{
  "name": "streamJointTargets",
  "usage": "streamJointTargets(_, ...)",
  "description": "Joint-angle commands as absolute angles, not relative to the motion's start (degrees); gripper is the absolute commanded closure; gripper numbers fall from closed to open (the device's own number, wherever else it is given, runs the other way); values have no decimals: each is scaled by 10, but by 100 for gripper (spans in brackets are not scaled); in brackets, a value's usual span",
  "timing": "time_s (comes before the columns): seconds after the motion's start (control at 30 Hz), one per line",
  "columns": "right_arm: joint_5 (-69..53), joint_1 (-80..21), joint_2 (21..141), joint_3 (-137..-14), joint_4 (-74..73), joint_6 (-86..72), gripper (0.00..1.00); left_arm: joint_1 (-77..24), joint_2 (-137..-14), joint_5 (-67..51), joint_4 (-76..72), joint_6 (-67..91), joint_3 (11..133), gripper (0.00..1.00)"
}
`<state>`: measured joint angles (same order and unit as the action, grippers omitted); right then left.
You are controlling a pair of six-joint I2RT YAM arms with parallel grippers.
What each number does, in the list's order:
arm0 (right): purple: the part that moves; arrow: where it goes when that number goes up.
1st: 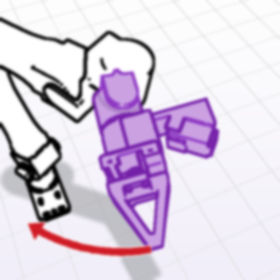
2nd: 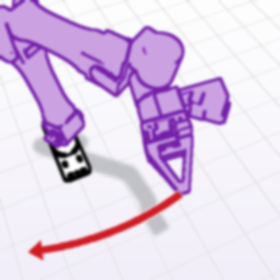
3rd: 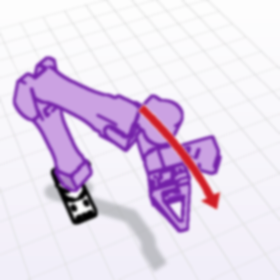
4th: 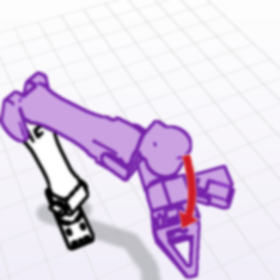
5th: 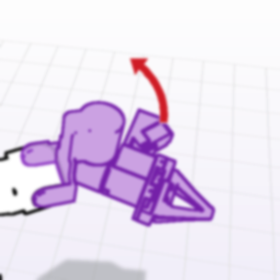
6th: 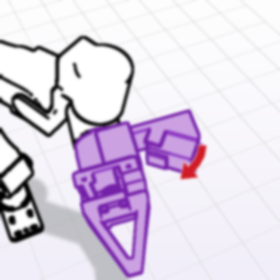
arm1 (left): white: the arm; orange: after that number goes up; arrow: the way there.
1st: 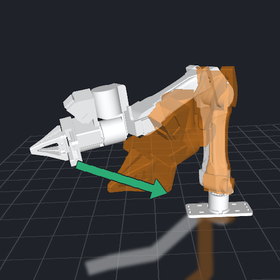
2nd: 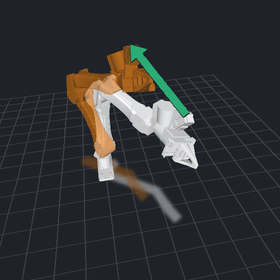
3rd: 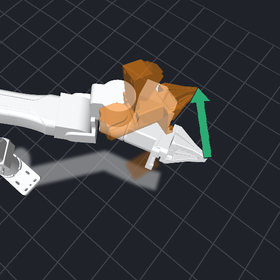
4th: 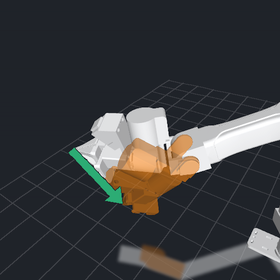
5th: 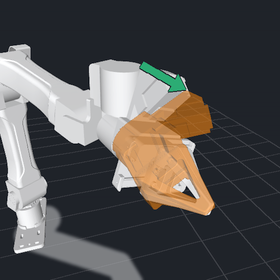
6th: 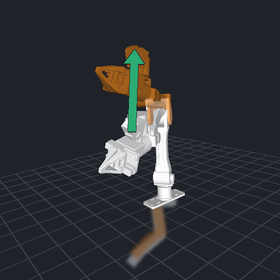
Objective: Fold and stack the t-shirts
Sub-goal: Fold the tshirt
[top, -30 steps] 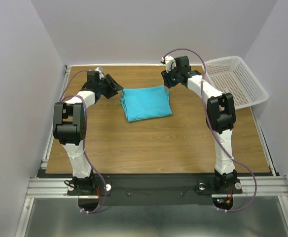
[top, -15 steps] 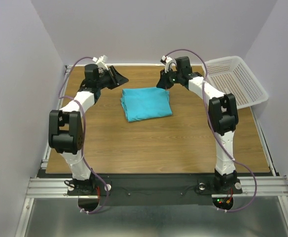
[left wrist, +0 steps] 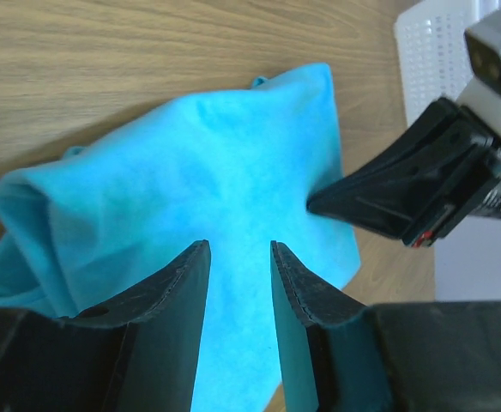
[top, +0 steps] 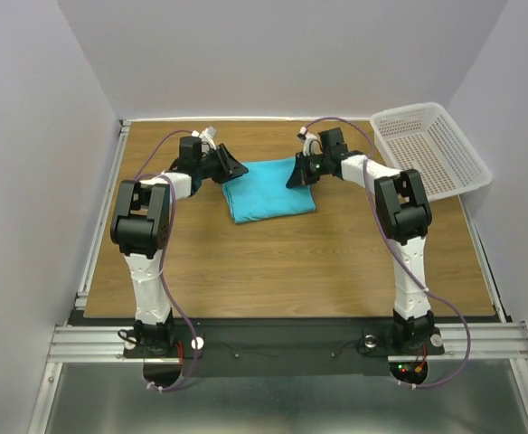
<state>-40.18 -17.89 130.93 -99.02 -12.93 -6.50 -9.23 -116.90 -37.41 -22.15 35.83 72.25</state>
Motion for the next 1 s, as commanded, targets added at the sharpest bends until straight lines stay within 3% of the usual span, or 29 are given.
streamJointTargets(0.0, -417, -182, 1287, -949, -106, -72, 99, -80, -1179, -339, -250, 350, 746, 55)
streamJointTargets(0.27, -398, -182, 1250, -863, -106, -50, 99, -61, -1222, -295, -254, 362, 753, 55)
streamJointTargets(0.53, -384, -181, 1231, -859, -108, -29, 99, -47, -1227, -279, -264, 376, 746, 55)
streamJointTargets(0.8, -384, -172, 1124, -879, -125, 53, 89, -46, -1073, -298, -239, 261, 723, 48)
streamJointTargets(0.97, -293, -172, 1103, -855, -128, 56, 88, -46, -977, -289, -187, 220, 665, 46)
